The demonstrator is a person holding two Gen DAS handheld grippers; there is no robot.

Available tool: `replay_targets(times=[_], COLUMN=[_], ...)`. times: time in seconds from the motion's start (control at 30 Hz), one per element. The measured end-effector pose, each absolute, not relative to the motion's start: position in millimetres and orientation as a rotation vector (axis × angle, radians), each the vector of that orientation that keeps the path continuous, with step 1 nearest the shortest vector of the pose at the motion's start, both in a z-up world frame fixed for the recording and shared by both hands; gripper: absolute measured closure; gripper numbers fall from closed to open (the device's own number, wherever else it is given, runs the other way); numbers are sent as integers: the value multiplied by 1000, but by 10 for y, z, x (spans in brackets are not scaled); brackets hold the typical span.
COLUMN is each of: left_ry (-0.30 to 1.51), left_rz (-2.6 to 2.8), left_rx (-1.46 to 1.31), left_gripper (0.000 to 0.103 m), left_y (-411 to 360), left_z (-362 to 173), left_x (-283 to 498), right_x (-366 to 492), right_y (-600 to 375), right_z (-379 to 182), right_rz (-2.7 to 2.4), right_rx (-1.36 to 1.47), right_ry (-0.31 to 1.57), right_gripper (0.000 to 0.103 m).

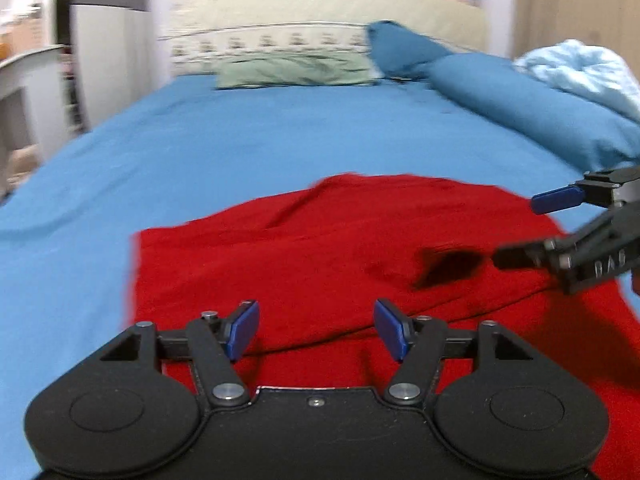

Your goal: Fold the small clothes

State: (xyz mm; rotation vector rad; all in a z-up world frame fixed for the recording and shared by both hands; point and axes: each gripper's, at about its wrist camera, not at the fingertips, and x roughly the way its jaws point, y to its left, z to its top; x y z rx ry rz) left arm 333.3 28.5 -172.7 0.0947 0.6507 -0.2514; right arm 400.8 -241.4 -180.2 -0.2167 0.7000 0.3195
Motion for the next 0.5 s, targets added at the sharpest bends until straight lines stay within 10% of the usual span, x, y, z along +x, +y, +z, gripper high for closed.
replay_targets(times=[0.17, 0.3, 0.4, 0.5], left_ry=[682, 697, 695, 685], left_rz=[-143, -105, -85, -99], left_rx=[72, 45, 28, -14], left_gripper=[35, 35, 35, 35], left_y=[643, 793, 828, 913], left_z=[-1836, -1901, -1931, -1924], left_x=[3314, 3356, 3399, 3373], right_x=[4079, 4126, 4139, 4134], right_y=[-1931, -1698, -1606, -1771], right_z=[-2057, -2195, -2285, -2142], right_rz=[398, 435, 448, 381], right_rx=[-523, -681, -763, -669], right_ry=[663, 629, 633, 593], right_gripper=[7, 37, 83, 83])
